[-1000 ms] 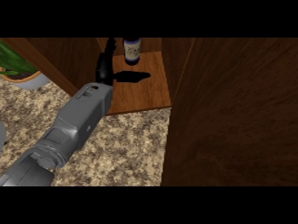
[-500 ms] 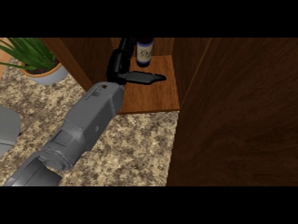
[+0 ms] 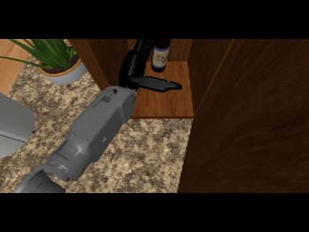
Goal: Pick up the wine, place it into the cabinet and close the cabinet
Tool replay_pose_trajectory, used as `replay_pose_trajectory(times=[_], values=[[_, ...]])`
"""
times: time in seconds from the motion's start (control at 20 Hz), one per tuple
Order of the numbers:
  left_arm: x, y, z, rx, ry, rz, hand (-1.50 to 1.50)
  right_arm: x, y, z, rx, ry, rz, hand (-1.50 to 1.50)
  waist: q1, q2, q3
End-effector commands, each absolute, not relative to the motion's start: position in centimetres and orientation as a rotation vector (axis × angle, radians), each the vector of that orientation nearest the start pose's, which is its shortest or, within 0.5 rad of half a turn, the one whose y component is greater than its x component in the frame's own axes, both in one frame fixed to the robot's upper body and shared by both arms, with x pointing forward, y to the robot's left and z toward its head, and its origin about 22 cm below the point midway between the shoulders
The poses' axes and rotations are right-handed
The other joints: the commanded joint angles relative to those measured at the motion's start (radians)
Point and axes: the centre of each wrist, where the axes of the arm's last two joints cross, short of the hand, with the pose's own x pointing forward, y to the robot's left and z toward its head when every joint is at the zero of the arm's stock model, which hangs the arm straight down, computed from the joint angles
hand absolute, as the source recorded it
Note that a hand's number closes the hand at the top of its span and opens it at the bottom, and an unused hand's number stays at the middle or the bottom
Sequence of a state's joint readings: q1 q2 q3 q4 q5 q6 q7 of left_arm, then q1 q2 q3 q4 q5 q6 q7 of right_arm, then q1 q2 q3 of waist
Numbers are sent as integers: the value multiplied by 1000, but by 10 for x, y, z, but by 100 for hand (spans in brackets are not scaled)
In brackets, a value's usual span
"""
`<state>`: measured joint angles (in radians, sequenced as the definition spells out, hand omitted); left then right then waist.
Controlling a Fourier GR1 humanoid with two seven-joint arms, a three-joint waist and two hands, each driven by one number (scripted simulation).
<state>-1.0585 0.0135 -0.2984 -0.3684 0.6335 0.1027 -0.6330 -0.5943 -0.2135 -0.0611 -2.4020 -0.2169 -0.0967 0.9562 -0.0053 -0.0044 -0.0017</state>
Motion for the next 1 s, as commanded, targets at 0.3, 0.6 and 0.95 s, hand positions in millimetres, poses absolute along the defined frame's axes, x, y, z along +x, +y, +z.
replay_pose_trajectory(times=[0.3,0.6,0.95], values=[[372,38,71,-465,-1873,-158,-150,156,-208,279,215,-1981,245,-150,23,-13,2],[318,23,87,-498,-1858,-81,-150,157,-205,283,219,-1975,274,-150,18,-9,2],[258,20,80,-497,-1853,39,-150,166,-191,293,219,-1992,282,-150,9,-3,1]])
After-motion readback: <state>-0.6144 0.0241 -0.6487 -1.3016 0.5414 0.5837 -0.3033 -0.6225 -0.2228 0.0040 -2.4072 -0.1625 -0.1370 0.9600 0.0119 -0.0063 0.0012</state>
